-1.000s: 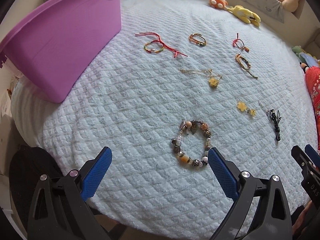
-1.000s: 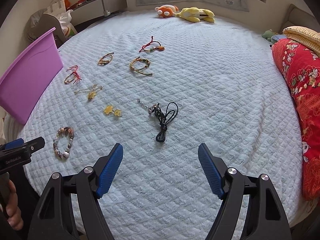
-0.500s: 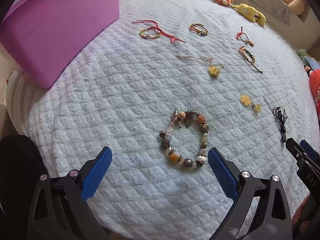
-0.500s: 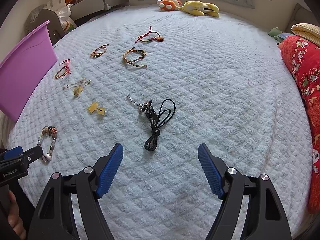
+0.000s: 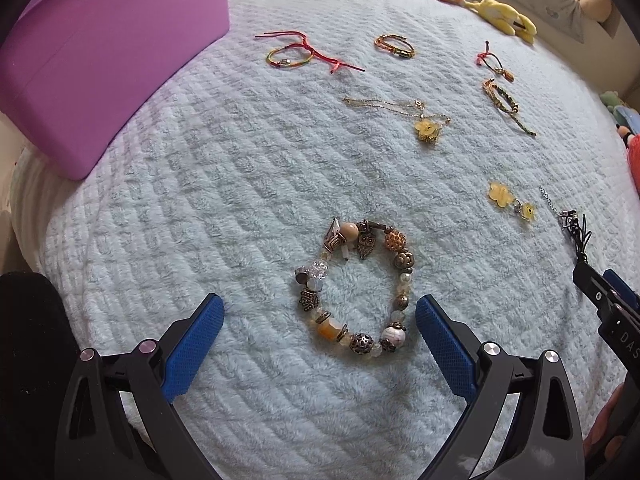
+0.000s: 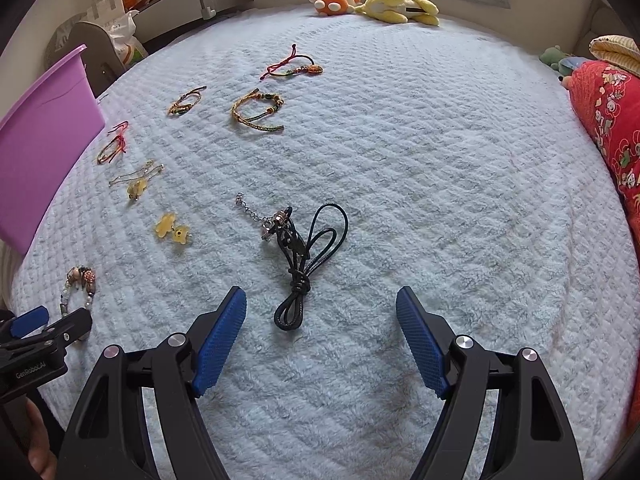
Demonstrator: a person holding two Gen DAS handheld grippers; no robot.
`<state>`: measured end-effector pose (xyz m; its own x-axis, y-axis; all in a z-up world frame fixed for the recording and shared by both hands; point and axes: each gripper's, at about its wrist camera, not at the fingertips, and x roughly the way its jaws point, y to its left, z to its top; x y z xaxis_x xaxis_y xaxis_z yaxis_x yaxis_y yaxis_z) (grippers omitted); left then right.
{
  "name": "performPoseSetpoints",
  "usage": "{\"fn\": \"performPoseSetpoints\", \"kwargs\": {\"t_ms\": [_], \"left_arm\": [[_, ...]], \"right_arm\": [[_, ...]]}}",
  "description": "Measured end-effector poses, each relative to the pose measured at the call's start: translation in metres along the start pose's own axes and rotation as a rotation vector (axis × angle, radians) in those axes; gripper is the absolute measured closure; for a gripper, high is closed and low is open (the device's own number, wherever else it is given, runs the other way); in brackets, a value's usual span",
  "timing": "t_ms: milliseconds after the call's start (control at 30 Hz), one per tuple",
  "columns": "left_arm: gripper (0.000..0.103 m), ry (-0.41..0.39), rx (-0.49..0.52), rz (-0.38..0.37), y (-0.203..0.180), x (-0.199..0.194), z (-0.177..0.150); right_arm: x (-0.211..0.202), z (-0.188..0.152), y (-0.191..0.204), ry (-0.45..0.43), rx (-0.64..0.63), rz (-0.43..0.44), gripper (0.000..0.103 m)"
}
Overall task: Organize jewelry
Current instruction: 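Move the left tool to the beaded bracelet while the right tool reaches the black cord necklace, then close the left gripper on the beaded bracelet while the right gripper closes on the black cord necklace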
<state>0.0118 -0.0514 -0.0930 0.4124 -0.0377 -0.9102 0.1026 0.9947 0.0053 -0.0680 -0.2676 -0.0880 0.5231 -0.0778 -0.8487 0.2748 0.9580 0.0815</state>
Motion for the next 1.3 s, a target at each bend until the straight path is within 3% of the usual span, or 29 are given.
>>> {"fn": "performPoseSetpoints", "kwargs": {"t_ms": [933,1033,1100,1200,1267,1300], "left_arm": [[0.008,-0.082,0.0,0.029,-0.005,0.015,0.001],[0.015,-0.087,0.016,0.027,-0.006,0.01,-0.003],[0.027,-0.09,0.027,0.026,-0.009,0.006,-0.006],[0.039,-0.089,0.045,0.026,-0.016,0.002,-0.008],[0.043,-0.082,0.042,0.022,-0.017,0.001,-0.006],[0.049,-0.08,0.039,0.01,-0.016,0.001,-0.005]], "right_arm": [[0.025,0.01,0.01,-0.02,-0.064,-0.061,0.03],[0.023,0.009,0.011,-0.024,-0.066,-0.062,0.03],[0.022,0.007,0.011,-0.029,-0.064,-0.055,0.033],[0.02,0.005,0.016,-0.035,-0.084,-0.054,0.042],[0.019,0.005,0.019,-0.034,-0.097,-0.038,0.056],[0.018,0.004,0.021,-0.034,-0.105,-0.036,0.059]]}}
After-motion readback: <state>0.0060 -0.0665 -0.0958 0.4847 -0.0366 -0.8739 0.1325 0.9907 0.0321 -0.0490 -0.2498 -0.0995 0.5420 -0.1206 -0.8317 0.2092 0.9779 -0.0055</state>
